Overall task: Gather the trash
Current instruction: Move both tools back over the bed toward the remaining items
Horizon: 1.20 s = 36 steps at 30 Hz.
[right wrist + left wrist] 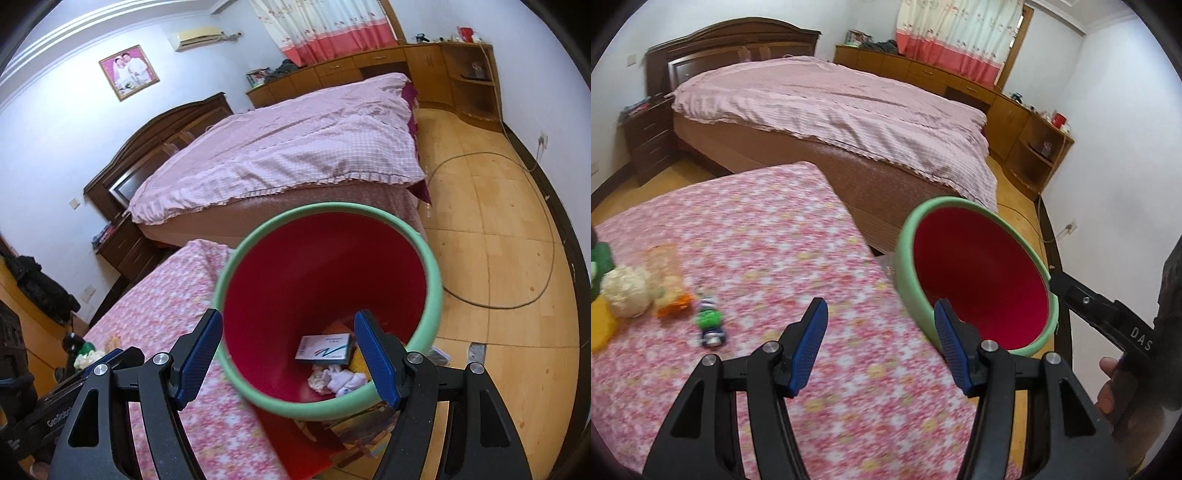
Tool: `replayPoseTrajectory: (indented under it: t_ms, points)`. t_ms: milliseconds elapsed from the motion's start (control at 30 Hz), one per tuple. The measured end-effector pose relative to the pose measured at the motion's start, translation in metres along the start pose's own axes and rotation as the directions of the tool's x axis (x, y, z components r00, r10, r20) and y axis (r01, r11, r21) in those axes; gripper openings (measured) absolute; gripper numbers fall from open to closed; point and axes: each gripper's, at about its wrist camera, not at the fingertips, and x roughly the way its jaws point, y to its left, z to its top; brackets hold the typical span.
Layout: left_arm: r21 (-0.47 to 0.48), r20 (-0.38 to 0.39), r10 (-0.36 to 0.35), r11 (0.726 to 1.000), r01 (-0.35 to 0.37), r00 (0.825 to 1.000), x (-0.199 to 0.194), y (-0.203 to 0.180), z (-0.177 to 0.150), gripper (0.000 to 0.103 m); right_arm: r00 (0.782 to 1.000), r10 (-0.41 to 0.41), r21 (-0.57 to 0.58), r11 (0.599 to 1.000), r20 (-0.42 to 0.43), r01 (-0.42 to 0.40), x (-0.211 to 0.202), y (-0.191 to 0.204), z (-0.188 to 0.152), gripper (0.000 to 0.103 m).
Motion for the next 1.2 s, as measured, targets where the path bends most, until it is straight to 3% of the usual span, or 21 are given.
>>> replayPoseTrajectory:
  t_ms: [633, 1033, 1200]
  points:
    - [-0.153, 0.083, 0.167, 0.976, -0.153, 0.982, -0.080, 0.120, -0.011, 0.060, 0.992, 0.108, -0.157, 0.981, -0.061, -0.116, 0.000, 0.110, -0.019, 0.075]
    - [-0.273, 0.060, 0.298, 0.923, -0.272, 0.953, -0.102, 0.216, -0.028, 0.060, 0.979, 0.139, -0.263, 0.949, -0.149, -0.175, 0.031, 0.183, -0.041, 0.075]
    - [-0.319, 0.026, 0.316, 0.902, -0.292, 0.948, -0.096, 0.249, -0.038, 0.060, 0.974, 0.136, -0.291, 0.938, -0.180, -0.185, 0.049, 0.207, -0.057, 0.075]
